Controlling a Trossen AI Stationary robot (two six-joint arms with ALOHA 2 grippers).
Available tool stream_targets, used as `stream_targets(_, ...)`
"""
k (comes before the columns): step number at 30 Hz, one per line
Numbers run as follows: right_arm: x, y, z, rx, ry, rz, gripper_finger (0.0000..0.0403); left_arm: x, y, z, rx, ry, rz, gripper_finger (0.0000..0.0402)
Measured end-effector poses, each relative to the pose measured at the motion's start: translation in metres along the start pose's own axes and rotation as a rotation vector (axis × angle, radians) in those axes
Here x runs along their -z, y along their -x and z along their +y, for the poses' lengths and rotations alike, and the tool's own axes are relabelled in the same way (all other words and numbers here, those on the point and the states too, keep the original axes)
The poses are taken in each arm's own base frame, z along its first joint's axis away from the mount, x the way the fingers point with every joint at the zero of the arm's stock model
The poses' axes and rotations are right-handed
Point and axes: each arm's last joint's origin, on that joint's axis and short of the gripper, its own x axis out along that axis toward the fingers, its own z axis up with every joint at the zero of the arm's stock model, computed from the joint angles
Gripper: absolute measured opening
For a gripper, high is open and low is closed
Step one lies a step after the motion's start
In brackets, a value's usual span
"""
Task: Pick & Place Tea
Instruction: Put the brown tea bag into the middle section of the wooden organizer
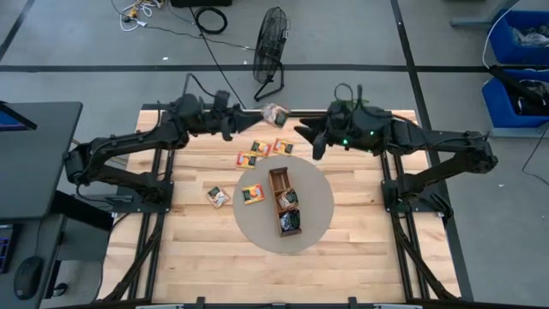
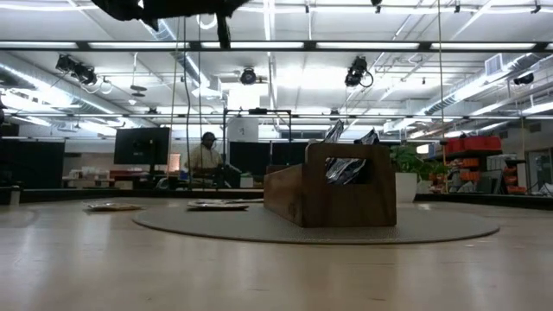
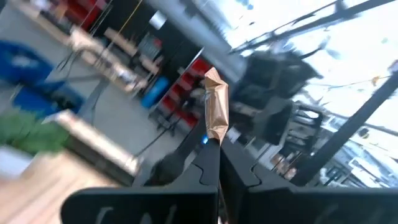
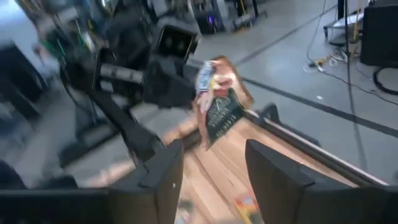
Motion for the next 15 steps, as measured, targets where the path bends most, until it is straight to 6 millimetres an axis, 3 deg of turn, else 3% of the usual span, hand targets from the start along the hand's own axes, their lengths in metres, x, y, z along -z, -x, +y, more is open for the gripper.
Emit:
stream_targets(7, -0.014, -0.004, -0.001, -0.034, -0.081, -0.119, 0.0192, -0.008, 0.0, -0.013, 0.101, -0.05, -0.099, 0.0001)
stream_targets(15, -0.025, -0.016, -0.006, -0.129, -0.159, -0.196, 0.0185, -0.011, 0.001, -0.014, 0.092, -0.041, -0.147, 0.0001)
